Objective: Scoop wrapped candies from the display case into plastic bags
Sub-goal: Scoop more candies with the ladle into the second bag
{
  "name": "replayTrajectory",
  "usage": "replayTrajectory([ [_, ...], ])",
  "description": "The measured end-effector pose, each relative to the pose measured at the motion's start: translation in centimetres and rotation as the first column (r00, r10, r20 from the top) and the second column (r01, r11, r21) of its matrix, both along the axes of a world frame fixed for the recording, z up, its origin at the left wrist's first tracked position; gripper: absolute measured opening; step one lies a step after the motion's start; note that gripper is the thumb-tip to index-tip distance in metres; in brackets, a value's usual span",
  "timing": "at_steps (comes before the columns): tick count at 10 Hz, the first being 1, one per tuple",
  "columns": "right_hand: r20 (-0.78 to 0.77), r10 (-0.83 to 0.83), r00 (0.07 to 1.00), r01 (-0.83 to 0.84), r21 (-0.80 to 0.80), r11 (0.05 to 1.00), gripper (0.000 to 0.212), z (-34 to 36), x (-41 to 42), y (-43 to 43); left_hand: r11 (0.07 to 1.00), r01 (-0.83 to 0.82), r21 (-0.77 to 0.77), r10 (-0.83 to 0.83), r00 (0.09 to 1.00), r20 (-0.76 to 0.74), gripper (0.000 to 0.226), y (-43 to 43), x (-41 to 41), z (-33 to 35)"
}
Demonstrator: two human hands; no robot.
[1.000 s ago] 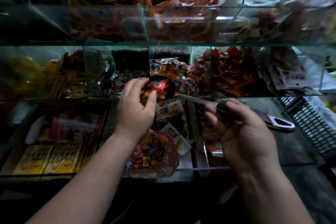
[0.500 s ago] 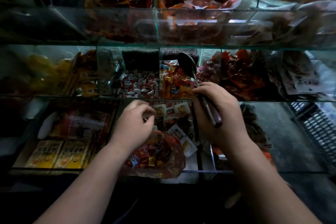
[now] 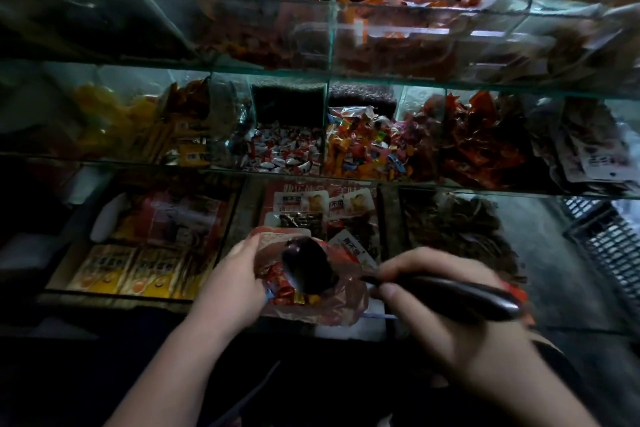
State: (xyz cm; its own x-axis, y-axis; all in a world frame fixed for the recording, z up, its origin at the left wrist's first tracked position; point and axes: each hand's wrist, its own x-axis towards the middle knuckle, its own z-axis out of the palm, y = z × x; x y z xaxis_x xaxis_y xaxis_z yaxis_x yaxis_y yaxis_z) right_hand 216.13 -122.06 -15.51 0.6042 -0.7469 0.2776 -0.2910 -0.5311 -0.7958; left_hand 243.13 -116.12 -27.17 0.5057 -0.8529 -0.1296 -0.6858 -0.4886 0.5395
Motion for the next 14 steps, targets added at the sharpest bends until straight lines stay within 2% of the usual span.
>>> replayTrajectory([
  [1, -0.156, 0.074, 0.985, -0.048, 0.166, 0.985, 0.007, -5.0, 3.7, -1.8, 1.0, -0.007, -0.023, 0.007, 0.999, -0.032, 0.066, 0.2, -0.5, -0.5],
  [2, -0.422, 0.091, 0.902, -0.122, -0.046, 0.991, 0.019, -9.3, 5.2, -4.3, 0.999, -0.013, -0.033, 0.012, 1.0, -0.017, 0.065, -0.1, -0.5, -0.5],
  [3, -0.527, 0.202, 0.826, -0.261, -0.04, 0.964, 0.023, -10.9, 5.5, -5.8, 0.999, 0.02, -0.04, -0.021, 0.999, -0.031, 0.063, -0.5, -1.0, -0.6],
  [4, -0.513, 0.256, 0.82, -0.294, 0.007, 0.956, 0.02, -11.5, 5.0, -6.3, 0.997, 0.063, -0.035, -0.065, 0.995, -0.076, 0.064, -1.0, -1.9, -0.5],
  [6, -0.354, -0.031, 0.935, -0.027, -0.158, 0.987, 0.014, -9.0, 0.4, -8.6, 0.99, 0.047, -0.132, -0.084, 0.953, -0.291, 0.077, -1.9, -3.4, 0.8],
  [7, -0.293, -0.124, 0.948, 0.083, -0.147, 0.986, 0.02, -7.7, -1.6, -9.1, 0.989, 0.071, -0.129, -0.115, 0.919, -0.376, 0.086, -3.5, -4.2, 0.9],
  [8, -0.331, -0.241, 0.912, 0.241, -0.043, 0.97, 0.012, -8.7, -1.4, -9.3, 0.987, 0.141, -0.08, -0.159, 0.94, -0.301, 0.081, -5.2, -5.5, 0.8],
  [9, -0.288, -0.283, 0.915, 0.314, 0.064, 0.947, 0.01, -11.3, -0.2, -8.6, 0.984, 0.17, -0.047, -0.176, 0.924, -0.34, 0.085, -6.0, -6.8, 0.0],
  [10, -0.174, -0.263, 0.949, 0.266, -0.005, 0.964, 0.014, -13.3, 0.4, -7.8, 0.984, 0.179, -0.022, -0.171, 0.886, -0.431, 0.098, -5.9, -7.5, -0.5],
  [11, -0.141, -0.286, 0.948, 0.283, -0.04, 0.958, 0.013, -14.5, 1.1, -7.7, 0.986, 0.163, -0.018, -0.155, 0.894, -0.421, 0.099, -5.7, -7.5, -0.9],
  [12, -0.148, -0.342, 0.928, 0.36, 0.122, 0.925, 0.004, -15.2, 1.6, -7.6, 0.988, 0.155, -0.022, -0.152, 0.915, -0.373, 0.097, -5.6, -7.7, -1.0],
  [13, -0.069, -0.377, 0.924, 0.376, 0.356, 0.856, 0.014, -15.5, 1.7, -7.6, 0.984, 0.169, -0.05, -0.175, 0.911, -0.372, 0.097, -5.6, -7.9, -1.0],
  [14, -0.039, -0.458, 0.888, 0.378, 0.63, 0.679, 0.012, -15.9, 1.8, -7.5, 0.987, 0.149, -0.056, -0.16, 0.923, -0.349, 0.096, -5.5, -7.5, -1.2],
])
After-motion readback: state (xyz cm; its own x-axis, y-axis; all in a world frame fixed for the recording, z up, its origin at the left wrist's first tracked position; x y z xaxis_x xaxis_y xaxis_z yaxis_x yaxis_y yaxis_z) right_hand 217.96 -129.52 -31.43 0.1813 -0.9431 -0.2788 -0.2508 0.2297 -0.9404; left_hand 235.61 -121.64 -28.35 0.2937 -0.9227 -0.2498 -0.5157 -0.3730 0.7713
